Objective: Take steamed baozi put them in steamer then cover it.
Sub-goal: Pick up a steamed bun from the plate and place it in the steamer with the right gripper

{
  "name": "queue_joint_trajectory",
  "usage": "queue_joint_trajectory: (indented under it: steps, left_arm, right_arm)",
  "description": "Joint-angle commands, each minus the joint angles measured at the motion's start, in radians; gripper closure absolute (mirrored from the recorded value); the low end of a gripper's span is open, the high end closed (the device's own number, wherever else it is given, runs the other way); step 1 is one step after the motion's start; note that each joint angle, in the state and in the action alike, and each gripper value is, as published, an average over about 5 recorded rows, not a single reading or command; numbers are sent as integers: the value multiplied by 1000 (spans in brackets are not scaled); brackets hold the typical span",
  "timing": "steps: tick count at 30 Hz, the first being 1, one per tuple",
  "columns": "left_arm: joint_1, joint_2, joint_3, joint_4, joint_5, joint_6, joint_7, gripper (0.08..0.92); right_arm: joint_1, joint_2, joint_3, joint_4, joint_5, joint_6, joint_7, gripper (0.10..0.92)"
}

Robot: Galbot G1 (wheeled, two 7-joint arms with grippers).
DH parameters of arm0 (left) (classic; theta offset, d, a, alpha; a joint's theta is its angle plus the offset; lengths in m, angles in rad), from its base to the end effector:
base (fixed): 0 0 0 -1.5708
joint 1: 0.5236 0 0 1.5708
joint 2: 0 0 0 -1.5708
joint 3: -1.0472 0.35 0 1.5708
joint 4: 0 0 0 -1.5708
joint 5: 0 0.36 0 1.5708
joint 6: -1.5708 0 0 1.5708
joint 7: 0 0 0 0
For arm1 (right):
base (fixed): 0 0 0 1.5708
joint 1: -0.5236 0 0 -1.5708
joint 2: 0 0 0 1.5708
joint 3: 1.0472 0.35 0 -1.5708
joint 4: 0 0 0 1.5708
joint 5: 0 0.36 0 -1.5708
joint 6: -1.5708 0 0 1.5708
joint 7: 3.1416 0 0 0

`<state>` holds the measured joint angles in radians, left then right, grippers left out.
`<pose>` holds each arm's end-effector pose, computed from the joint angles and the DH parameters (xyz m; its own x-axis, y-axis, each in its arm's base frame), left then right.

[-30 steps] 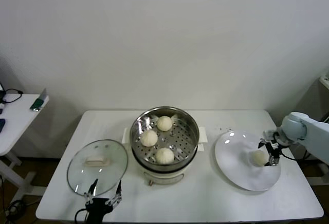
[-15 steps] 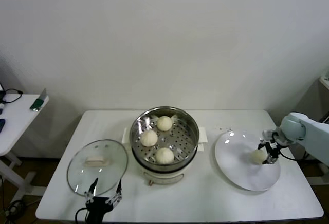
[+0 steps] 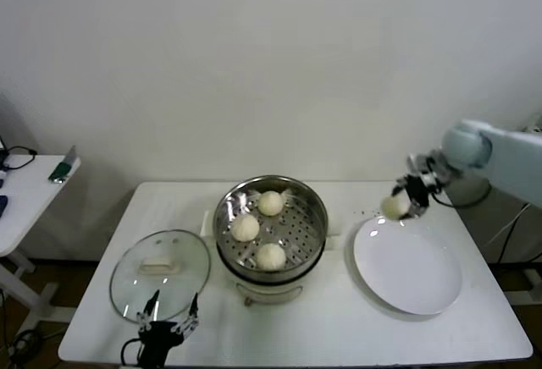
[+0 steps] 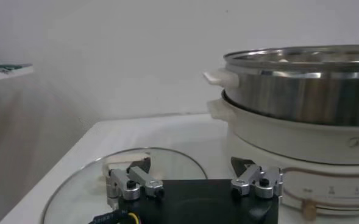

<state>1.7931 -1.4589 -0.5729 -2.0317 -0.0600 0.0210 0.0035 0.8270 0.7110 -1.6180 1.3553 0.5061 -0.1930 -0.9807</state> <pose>0.1097 0.0370 -0.3558 -0.9542 0.0080 0.2991 0.0262 0.9980 0.0569 0.5367 -0.1304 -0.0311 -0.2377 -0.1954 0.9515 -0.9605 -0.0988 -0.2602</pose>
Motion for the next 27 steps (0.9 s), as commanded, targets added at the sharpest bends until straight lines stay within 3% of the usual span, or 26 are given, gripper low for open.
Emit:
queue_joint_trajectory:
  steps: [1, 11, 27]
  left_arm:
    - [-4, 4, -2, -4, -11, 1, 0, 177]
    - [-4, -2, -10, -7, -18, 2, 0, 177]
    - [-1, 1, -15, -9, -19, 4, 0, 177]
  right_arm:
    - [386, 248, -136, 212, 402, -119, 48, 355]
    - [123, 386, -85, 205, 335, -177, 172, 355]
    - [-96, 458, -71, 111, 191, -264, 289, 355]
